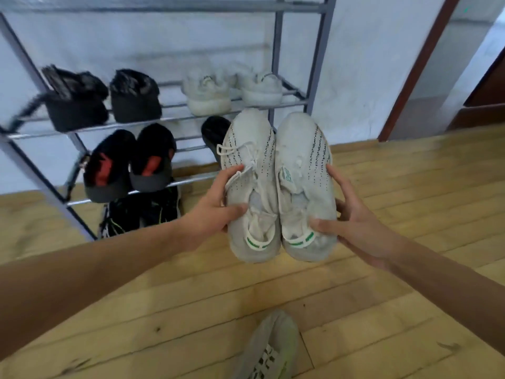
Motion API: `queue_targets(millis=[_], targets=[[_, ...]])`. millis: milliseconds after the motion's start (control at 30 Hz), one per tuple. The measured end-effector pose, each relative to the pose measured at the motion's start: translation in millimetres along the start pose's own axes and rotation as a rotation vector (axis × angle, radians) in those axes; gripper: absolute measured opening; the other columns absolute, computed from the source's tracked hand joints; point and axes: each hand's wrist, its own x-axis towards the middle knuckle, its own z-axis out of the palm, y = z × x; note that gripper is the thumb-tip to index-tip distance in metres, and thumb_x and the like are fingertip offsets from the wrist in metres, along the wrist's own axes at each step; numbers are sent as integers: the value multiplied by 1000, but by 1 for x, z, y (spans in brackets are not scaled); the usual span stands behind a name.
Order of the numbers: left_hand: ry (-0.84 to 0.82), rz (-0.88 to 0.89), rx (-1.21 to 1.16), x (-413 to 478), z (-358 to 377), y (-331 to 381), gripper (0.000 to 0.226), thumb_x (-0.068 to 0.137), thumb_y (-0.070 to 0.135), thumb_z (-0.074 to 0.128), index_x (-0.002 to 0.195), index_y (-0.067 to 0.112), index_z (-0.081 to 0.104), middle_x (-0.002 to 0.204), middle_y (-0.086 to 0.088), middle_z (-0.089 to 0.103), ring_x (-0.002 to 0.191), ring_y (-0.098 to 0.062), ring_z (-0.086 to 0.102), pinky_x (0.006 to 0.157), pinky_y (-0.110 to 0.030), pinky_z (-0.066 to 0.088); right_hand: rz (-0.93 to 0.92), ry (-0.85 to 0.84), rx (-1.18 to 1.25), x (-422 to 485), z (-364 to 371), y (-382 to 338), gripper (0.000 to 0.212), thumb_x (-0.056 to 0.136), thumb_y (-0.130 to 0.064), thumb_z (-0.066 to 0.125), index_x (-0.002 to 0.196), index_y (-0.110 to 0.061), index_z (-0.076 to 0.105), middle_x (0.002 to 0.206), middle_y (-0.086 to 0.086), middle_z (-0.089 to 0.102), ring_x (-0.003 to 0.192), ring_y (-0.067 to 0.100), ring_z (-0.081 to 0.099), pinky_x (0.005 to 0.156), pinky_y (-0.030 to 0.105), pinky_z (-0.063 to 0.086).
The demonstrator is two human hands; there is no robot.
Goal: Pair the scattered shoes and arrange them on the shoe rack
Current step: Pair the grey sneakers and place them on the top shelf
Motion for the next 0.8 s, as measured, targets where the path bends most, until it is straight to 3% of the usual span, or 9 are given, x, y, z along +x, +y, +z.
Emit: queue_targets(millis=[133,267,367,567,667,800], targets=[[54,70,0,-30,-36,64,64,92,-1,53,130,48,36,115,11,58,85,-3,68,66,-26,59,-78,-54,-7,-1,32,-67,102,73,8,71,137,-58,28,130,6,56,108,24,65,87,47,55],[127,118,-40,-53,-64,123,63,92,0,54,125,51,41,117,3,58,97,-18,66,74,-38,60,-154,-112,-20,0,60,-132,97,77,8,69,137,-55,26,124,2,58,102,19,66,73,36,59],[187,175,-65,-61,-84,159,63,91,-2,54,129,47,39,119,-1,58,100,-21,64,77,-42,59,-203,-106,30,8,76,-173,92,77,8,67,129,-55,26,119,-1,61,98,17,66,70,35,59],[360,224,-91,-43,-139,224,67,89,-3,56,133,42,33,119,-14,55,90,-25,63,64,-40,60,-232,-117,133,56,113,-254,81,79,12,64,140,-27,28,113,9,61,93,23,64,75,39,56],[419,181,-127,-30,-177,246,66,92,-5,50,139,35,28,108,-9,56,85,-25,61,57,-37,59,-254,-125,132,88,141,-286,74,79,9,65,141,-16,35,120,14,61,89,23,64,74,37,55],[487,163,-105,-11,-238,258,57,93,-8,42,140,26,38,116,-13,60,89,-25,62,66,-38,58,-240,-145,135,142,186,-308,70,80,6,66,142,-12,39,126,16,61,88,25,65,70,37,55]])
